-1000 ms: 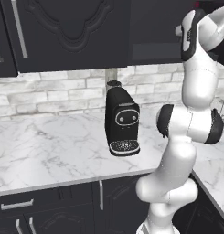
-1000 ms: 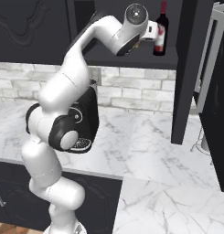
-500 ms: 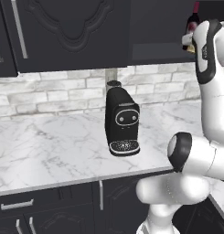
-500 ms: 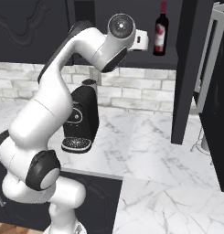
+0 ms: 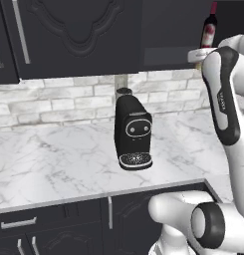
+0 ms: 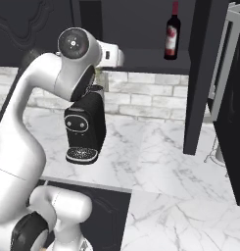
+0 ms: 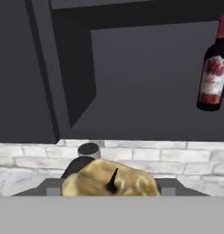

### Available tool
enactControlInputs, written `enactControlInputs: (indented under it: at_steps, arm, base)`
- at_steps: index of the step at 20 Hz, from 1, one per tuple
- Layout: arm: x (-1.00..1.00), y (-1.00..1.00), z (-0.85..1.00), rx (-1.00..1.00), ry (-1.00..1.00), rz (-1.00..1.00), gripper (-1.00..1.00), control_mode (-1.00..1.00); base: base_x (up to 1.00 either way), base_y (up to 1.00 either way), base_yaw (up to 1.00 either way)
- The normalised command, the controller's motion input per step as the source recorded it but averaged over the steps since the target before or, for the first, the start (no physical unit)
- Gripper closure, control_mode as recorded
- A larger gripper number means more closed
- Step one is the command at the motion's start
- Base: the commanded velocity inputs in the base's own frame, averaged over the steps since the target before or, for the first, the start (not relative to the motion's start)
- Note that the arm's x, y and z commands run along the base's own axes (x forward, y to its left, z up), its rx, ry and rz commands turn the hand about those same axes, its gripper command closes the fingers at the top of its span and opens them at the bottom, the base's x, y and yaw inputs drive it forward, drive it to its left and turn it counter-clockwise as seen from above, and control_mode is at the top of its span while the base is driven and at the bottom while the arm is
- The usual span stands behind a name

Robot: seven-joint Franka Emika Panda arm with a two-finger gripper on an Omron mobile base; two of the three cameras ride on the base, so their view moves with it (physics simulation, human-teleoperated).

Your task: Get the candle and the wine from the cabinet and move them to the dining counter.

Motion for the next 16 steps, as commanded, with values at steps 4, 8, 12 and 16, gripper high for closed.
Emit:
enactControlInputs:
  at_steps: [4, 8, 12, 16]
  arm:
    - [-0.99, 0.42, -0.01, 0.0, 0.0, 0.0, 1.0, -1.0]
    - [-1.0, 0.18, 0.0, 0.0, 0.0, 0.0, 1.0, -1.0]
    - [-1.0, 0.0, 0.0, 0.0, 0.0, 0.0, 1.0, -1.0]
    - [-0.88, 0.06, 0.0, 0.0, 0.04, 0.0, 1.0, -1.0]
  base:
    - [0.0, 0.0, 0.0]
    - [0.0, 0.0, 0.0]
    - [0.0, 0.0, 0.0]
    - [0.0, 0.0, 0.0]
